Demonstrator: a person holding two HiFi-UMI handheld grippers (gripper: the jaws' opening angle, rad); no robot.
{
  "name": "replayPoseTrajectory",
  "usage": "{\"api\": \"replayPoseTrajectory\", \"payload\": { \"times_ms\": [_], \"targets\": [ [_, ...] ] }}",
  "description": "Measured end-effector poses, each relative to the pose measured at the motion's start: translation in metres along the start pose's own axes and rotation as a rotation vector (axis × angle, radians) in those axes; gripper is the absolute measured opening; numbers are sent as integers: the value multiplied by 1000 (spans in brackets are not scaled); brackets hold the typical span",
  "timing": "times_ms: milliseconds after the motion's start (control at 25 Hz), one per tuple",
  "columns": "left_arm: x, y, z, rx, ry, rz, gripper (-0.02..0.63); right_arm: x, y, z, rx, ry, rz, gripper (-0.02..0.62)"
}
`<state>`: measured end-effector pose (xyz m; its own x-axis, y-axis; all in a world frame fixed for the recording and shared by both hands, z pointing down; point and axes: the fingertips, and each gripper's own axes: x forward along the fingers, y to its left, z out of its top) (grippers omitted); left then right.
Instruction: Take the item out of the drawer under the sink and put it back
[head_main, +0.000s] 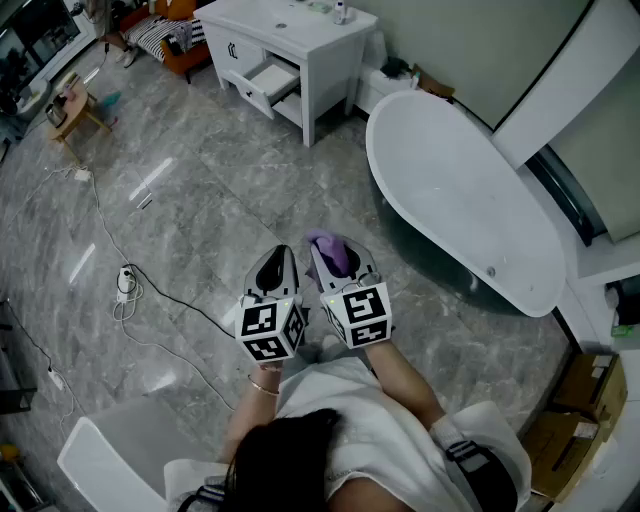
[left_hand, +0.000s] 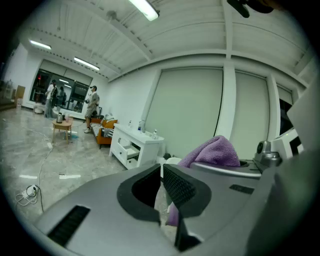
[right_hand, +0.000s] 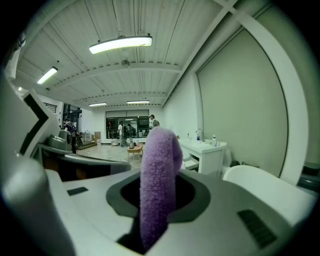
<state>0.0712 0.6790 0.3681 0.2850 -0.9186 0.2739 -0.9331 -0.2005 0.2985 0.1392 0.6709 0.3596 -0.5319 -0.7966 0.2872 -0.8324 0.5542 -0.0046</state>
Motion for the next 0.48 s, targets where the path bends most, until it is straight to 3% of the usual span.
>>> {"api": "replayPoseTrajectory", "payload": {
  "times_ms": [480],
  "targets": [
    [-8, 1, 1, 20, -14, -21, 20, 1, 10, 2, 22, -4, 1, 100]
  ]
}}
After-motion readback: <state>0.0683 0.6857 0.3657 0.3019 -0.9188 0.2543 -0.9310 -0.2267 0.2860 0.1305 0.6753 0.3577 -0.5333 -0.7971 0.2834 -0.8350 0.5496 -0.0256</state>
